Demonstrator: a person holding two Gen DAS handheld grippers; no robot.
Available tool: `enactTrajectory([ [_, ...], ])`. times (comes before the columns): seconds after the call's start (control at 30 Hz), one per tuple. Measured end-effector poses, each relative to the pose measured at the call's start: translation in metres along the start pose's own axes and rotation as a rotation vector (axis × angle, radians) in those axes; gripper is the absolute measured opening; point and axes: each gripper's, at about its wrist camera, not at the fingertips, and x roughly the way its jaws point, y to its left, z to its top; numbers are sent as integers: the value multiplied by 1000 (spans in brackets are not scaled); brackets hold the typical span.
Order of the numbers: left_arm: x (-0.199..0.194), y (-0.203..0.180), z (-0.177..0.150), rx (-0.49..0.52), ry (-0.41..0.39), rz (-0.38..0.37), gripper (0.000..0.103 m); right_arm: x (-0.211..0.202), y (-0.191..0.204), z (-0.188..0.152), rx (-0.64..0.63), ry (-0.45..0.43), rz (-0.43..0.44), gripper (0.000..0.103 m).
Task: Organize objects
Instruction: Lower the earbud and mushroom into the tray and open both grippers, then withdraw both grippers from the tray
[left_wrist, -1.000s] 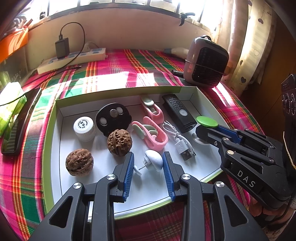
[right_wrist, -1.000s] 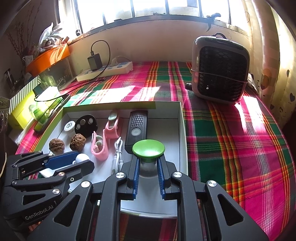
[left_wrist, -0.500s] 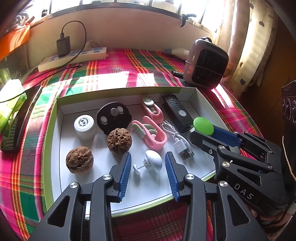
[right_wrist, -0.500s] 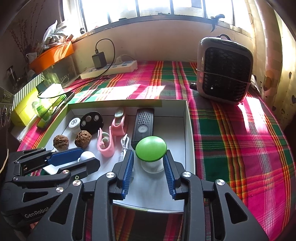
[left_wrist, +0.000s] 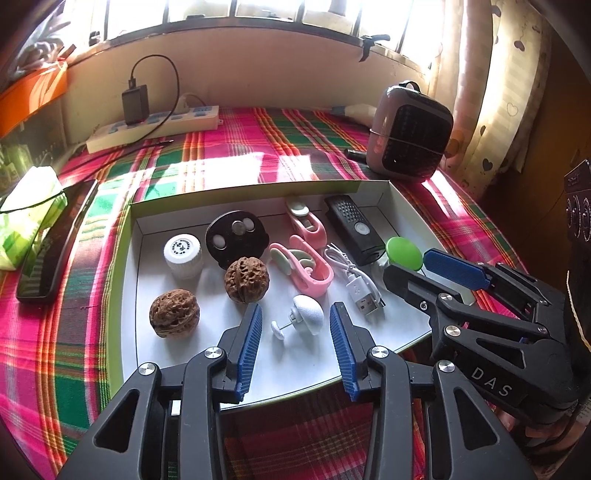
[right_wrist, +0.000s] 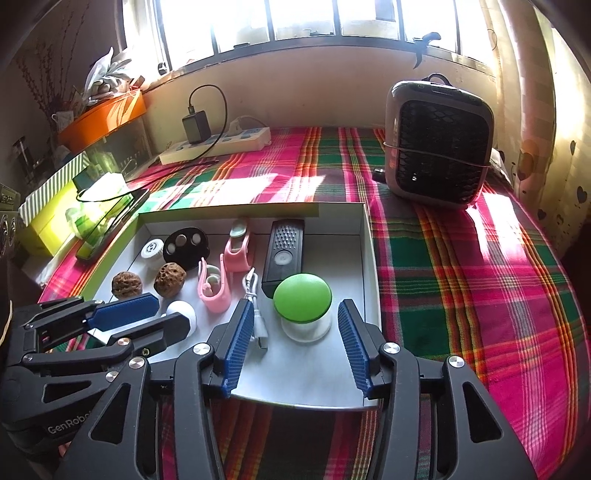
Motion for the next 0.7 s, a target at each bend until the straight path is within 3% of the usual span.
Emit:
enactTrajectory([
  [0.13,-11,-1,-2,5,-24,27,37,-8,1,-3,-2,-13,-11,56],
  [0.7,-49,-5,-28,-5,-59,106,37,-45,17,-24,-2,-22,5,57],
])
